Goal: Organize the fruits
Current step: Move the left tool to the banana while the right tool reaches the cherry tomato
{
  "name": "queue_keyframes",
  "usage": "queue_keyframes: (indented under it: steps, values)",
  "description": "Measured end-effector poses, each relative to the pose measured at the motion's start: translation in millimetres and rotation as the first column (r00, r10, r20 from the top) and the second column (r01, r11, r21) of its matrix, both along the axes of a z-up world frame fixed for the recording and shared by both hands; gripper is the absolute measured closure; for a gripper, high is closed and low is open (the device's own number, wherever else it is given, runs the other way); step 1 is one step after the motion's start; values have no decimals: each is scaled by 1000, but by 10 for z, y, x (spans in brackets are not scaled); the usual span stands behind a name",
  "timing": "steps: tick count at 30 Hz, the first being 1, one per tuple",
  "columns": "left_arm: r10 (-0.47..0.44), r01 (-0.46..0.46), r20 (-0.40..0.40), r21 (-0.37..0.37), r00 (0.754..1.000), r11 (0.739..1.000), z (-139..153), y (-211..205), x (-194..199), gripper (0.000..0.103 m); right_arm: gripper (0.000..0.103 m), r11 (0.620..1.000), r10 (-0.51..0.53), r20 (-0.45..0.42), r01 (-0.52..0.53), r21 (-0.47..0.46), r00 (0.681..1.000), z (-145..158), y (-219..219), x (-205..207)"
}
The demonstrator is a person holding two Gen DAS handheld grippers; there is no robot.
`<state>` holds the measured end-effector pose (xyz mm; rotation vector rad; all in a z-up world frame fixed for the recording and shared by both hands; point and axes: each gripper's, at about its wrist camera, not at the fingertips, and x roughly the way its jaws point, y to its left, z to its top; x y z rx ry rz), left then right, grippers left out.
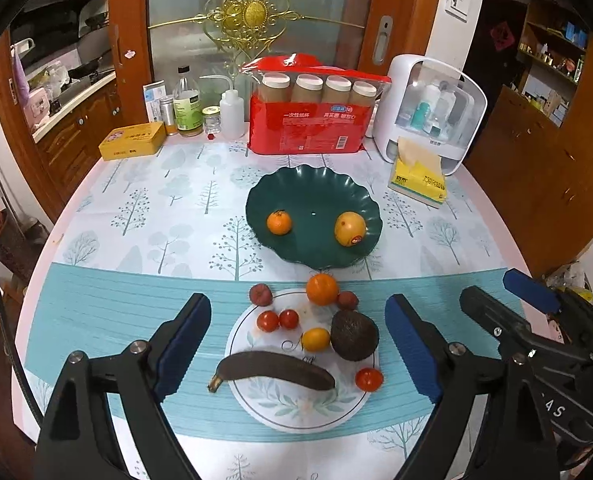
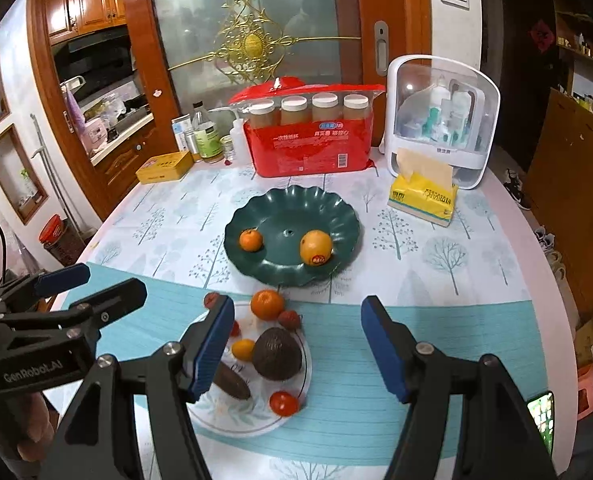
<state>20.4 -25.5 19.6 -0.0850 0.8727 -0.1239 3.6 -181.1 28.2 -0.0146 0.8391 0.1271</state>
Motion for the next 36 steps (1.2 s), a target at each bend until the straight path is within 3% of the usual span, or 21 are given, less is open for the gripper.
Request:
queue_keyframes:
  steps: [9,17,25,32,36]
  values:
    - [-19,21,-39,54,999,998,-183,101,-107,15,37,1000,11,-69,-12,-12,998,-304,35,-182]
    - [-152,166,-138,98,979,981,-609,332,49,15,37,998,-45,-155,39,-38,987,-709,28,-197]
    - [-334,361,-234,83,913,929,-1140,459,295,15,37,995,-104,-259,99,-30,960,-1225,83,-160]
    - [-446,494,-282,124,849,861,-1561,314,492,15,37,989,-141,-318,145,-11,938,-1578,105,-93]
    - [-505,560,-298,139,810,817,-1725,193,560,22,46,988,-151,-329,155,-16,932,-1703,136,-63]
